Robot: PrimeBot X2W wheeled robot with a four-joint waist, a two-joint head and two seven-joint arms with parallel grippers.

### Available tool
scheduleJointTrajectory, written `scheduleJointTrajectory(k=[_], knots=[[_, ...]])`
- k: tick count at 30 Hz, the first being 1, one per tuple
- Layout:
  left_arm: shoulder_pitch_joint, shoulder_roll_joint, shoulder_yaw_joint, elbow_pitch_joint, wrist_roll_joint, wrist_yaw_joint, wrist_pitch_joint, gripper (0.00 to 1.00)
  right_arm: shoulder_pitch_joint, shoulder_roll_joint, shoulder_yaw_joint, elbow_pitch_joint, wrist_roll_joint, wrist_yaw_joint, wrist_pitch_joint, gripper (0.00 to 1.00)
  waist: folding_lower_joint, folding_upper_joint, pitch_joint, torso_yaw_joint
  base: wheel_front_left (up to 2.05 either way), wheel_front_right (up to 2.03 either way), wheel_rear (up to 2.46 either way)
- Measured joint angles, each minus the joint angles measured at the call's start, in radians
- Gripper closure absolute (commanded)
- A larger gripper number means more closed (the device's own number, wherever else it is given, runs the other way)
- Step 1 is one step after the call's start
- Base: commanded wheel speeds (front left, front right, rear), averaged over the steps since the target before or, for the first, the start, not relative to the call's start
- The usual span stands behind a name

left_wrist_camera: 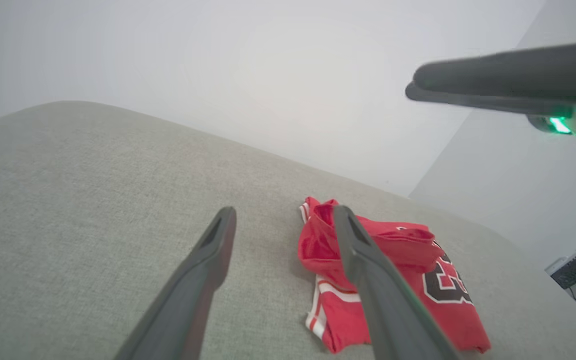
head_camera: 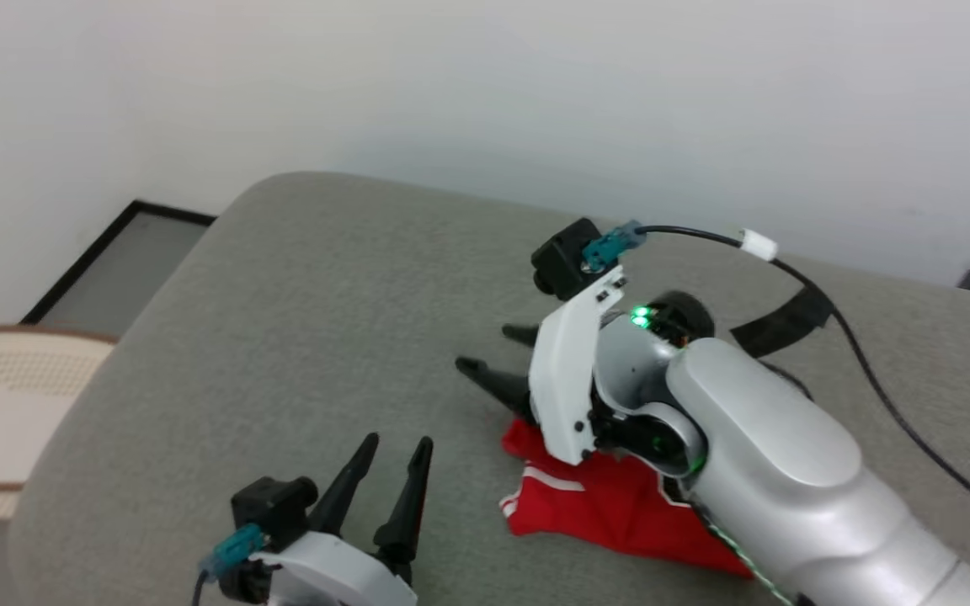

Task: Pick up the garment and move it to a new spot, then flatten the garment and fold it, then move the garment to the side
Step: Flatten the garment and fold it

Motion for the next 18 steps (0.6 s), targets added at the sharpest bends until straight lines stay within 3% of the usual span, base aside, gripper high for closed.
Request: scheduleJointTrajectory(k=[9, 13, 18], knots=[[0.057, 0.010, 0.081, -0.049, 0.036, 0.000, 0.000, 0.00, 0.091, -0.207, 0.058, -0.190, -0.131, 0.000, -0.361, 0.00, 0.0000, 0.0000, -0.009, -0.125, 0.00, 0.00, 0.00], [0.083, 0.008, 0.116, -0.078, 0.063, 0.000, 0.000, 0.00, 0.164, -0.275, 0.047, -0.188, -0.243, 0.000, -0.537, 0.00, -0.0001, 0.0000, -0.010, -0.183, 0.00, 0.00, 0.00], [0.114, -0.002, 0.157, -0.115, 0.096, 0.000, 0.000, 0.00, 0.284, -0.328, -0.069, -0.129, -0.406, 0.000, -0.733, 0.00, 0.0000, 0.0000, -0.012, -0.246, 0.00, 0.00, 0.00]])
